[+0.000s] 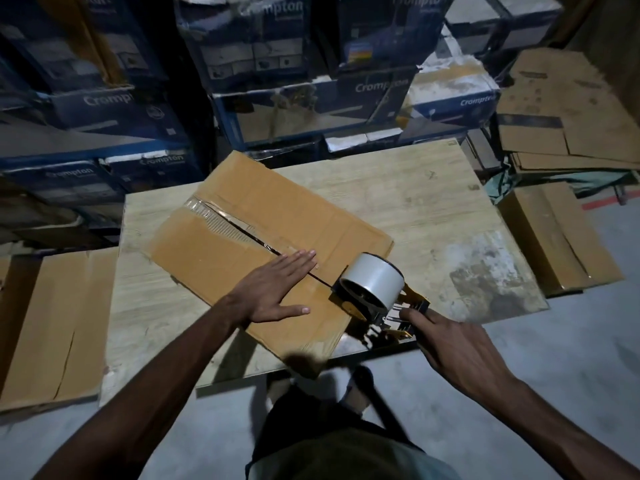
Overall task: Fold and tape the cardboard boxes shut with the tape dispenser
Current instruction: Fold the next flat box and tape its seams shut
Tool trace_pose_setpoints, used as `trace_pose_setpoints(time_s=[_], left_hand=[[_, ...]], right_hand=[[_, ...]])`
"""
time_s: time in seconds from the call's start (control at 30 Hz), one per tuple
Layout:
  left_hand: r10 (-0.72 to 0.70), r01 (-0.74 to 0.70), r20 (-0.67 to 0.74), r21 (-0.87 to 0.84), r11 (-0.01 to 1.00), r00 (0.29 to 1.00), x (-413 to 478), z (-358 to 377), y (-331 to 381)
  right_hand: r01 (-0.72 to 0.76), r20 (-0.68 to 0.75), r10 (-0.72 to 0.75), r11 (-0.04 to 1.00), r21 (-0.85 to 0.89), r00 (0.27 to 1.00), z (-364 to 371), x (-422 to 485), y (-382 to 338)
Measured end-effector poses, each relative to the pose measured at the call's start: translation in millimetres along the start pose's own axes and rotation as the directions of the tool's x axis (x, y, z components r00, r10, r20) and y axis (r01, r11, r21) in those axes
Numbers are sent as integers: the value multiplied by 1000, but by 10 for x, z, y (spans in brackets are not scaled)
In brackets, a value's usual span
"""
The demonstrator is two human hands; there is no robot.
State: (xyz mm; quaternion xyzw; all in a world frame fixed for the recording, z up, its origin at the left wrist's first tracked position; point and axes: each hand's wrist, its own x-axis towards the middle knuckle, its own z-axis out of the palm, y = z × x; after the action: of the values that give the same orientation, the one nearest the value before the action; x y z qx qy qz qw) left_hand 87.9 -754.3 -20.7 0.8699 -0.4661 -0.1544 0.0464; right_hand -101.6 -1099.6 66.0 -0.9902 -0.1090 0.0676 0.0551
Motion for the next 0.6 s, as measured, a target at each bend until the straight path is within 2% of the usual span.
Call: trace_pose_setpoints(time_s=[0.23, 0.4, 0.47, 0.6], left_hand=[[-38, 37, 31, 30, 999, 999, -2, -48, 134], [3, -3, 33, 8, 1000, 999, 97, 79, 617], [34, -34, 18, -10, 999, 999, 165, 144, 848], [-38, 32, -70, -92, 995, 997, 192, 218, 1043]], right_hand=[[13, 3, -13, 1000, -25, 1000, 105, -3, -23], [18, -10, -18, 1000, -17, 1000, 129, -16, -25], [19, -4, -19, 1000, -15, 1000, 146, -18, -18], [5, 6, -5, 1000, -10, 1000, 157, -20, -16]])
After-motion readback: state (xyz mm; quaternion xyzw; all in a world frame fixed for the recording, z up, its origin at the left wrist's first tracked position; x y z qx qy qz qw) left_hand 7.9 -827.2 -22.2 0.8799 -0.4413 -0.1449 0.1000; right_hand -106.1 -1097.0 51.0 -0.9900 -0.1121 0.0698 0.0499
